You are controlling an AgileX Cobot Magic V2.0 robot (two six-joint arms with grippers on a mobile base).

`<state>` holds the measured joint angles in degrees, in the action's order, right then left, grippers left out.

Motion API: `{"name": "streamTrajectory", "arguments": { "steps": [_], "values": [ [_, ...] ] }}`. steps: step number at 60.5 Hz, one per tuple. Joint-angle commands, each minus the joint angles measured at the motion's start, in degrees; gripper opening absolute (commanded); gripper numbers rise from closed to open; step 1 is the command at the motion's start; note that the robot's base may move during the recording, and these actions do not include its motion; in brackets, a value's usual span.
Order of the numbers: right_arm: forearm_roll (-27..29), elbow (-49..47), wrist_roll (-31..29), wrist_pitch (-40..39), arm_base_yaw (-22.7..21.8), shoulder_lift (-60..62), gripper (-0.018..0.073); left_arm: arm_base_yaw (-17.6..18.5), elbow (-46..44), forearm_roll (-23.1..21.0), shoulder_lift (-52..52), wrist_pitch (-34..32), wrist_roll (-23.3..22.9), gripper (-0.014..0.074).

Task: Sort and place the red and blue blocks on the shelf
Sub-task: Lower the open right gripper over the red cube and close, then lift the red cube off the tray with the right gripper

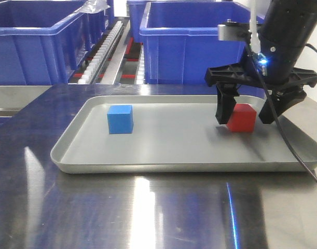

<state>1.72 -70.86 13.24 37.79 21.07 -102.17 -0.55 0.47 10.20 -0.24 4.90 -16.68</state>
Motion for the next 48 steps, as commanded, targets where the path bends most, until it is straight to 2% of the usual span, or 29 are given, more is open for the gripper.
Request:
{"name": "streamTrajectory", "arguments": {
  "steps": [1, 18, 48],
  "values": [
    [-0.8, -1.9, -0.3, -3.2, 0.0, 2.8, 0.0596, -0.1, 2.1, 0.0, -1.1, -4.9, -0.3, 0.0143],
    [-0.9, -1.9, -0.3, -3.8, 0.0, 2.8, 0.0475, -0.1, 2.1, 0.0, -1.1, -4.9, -0.3, 0.0143],
    [-1.7, -1.9, -0.3, -5.3, 0.0, 1.6, 0.0475, -0.1, 2.1, 0.0, -1.1, -4.9, -0.3, 0.0143]
  ]
}}
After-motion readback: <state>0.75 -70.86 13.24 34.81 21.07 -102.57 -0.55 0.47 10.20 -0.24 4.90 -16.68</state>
